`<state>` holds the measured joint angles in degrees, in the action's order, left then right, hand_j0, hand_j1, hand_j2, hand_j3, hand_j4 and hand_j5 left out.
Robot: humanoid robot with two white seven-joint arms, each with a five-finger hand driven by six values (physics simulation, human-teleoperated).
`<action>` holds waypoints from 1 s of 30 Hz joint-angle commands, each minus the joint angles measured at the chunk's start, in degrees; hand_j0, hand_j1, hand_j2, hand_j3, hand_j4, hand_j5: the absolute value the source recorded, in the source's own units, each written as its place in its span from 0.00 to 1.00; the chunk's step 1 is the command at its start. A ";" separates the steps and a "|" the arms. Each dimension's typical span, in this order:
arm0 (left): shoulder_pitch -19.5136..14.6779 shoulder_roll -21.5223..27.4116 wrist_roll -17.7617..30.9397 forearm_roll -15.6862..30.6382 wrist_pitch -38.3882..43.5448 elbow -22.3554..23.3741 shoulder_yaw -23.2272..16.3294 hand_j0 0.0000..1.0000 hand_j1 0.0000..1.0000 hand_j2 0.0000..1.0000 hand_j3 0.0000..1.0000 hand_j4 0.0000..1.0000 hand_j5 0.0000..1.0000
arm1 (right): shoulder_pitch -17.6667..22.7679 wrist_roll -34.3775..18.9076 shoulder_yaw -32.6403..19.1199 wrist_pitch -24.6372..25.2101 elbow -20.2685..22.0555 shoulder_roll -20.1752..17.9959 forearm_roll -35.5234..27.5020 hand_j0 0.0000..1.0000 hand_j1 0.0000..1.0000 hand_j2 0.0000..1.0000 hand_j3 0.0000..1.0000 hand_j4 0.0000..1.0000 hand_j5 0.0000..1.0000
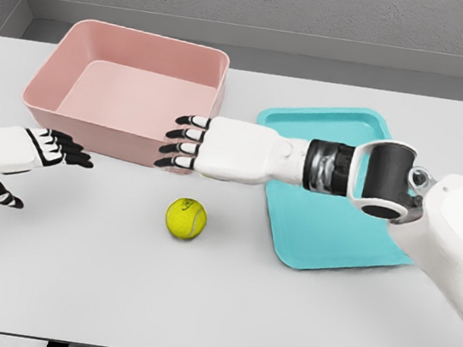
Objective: Put the tennis from the blue tray into the pink basket with both arms
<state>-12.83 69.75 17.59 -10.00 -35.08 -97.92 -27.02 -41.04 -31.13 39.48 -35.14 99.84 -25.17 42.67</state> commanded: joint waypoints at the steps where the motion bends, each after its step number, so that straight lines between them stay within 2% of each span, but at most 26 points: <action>1: 0.09 -0.41 -0.01 -0.46 0.08 -0.25 -0.14 1.00 1.00 1.00 1.00 1.00 1.00 | 0.00 0.19 -5.11 0.14 1.06 -0.67 -3.03 1.00 1.00 1.00 1.00 1.00 1.00; 3: 0.09 -0.76 -0.01 -0.63 0.08 -0.25 -0.23 1.00 1.00 1.00 1.00 1.00 1.00 | 0.79 0.19 -11.96 0.14 0.89 -1.90 -6.01 1.00 1.00 1.00 1.00 1.00 1.00; 6: -0.18 -1.99 0.08 -0.63 0.08 -0.43 -0.23 1.00 1.00 1.00 1.00 1.00 1.00 | 4.57 0.19 -21.45 0.14 0.36 -7.08 -12.34 1.00 1.00 1.00 1.00 1.00 1.00; 9: -0.44 -4.01 0.08 -3.45 0.08 -2.01 -0.23 1.00 1.00 1.00 1.00 1.00 1.00 | 12.30 0.19 -33.76 0.14 0.45 -7.97 -14.19 1.00 1.00 1.00 1.00 1.00 1.00; 13: -1.05 -5.68 0.08 -6.08 0.08 -3.59 -0.23 1.00 1.00 1.00 1.00 1.00 1.00 | 20.65 0.10 -43.26 0.14 0.71 -8.05 -22.19 1.00 1.00 1.00 1.00 1.00 1.00; 16: -1.14 -7.44 0.16 -7.66 0.08 -4.03 -0.23 1.00 1.00 1.00 1.00 1.00 1.00 | 24.69 0.10 -44.31 0.14 0.71 -8.05 -22.63 1.00 1.00 1.00 1.00 1.00 1.00; 18: -1.32 -8.05 0.96 -7.66 0.08 -4.12 -0.23 1.00 1.00 1.00 1.00 1.00 1.00 | 27.07 0.10 -47.21 0.14 0.80 -7.97 -22.89 1.00 1.00 1.00 1.00 1.00 1.00; 21: -2.46 -9.28 0.96 -8.63 0.08 -4.03 -0.58 1.00 1.00 1.00 1.00 1.00 1.00 | 31.20 0.10 -47.39 0.14 0.71 -7.00 -22.98 1.00 1.00 1.00 1.00 1.00 1.00; 22: -2.90 -10.69 0.96 -10.30 0.08 -4.03 -0.58 1.00 1.00 1.00 1.00 1.00 1.00 | 32.08 0.19 -47.30 0.14 0.80 -7.00 -22.98 1.00 1.00 1.00 1.00 1.00 1.00; 26: -3.95 -14.64 0.96 -13.55 0.08 -4.12 -0.58 1.00 1.00 1.00 1.00 1.00 1.00 | 33.05 0.01 -47.48 0.14 0.27 -6.21 -23.07 1.00 1.00 1.00 1.00 1.00 1.00; 30: -6.42 -15.35 1.04 -14.61 0.08 -5.08 -3.48 1.00 1.00 1.00 1.00 1.00 1.00 | 34.98 -0.43 -47.48 0.14 -0.34 -6.38 -22.89 1.00 1.00 1.00 1.00 1.00 1.00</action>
<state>-19.25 55.04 18.63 -24.25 -35.08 -102.60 -29.46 -6.06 -31.41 -7.89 -35.17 99.70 -31.53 20.10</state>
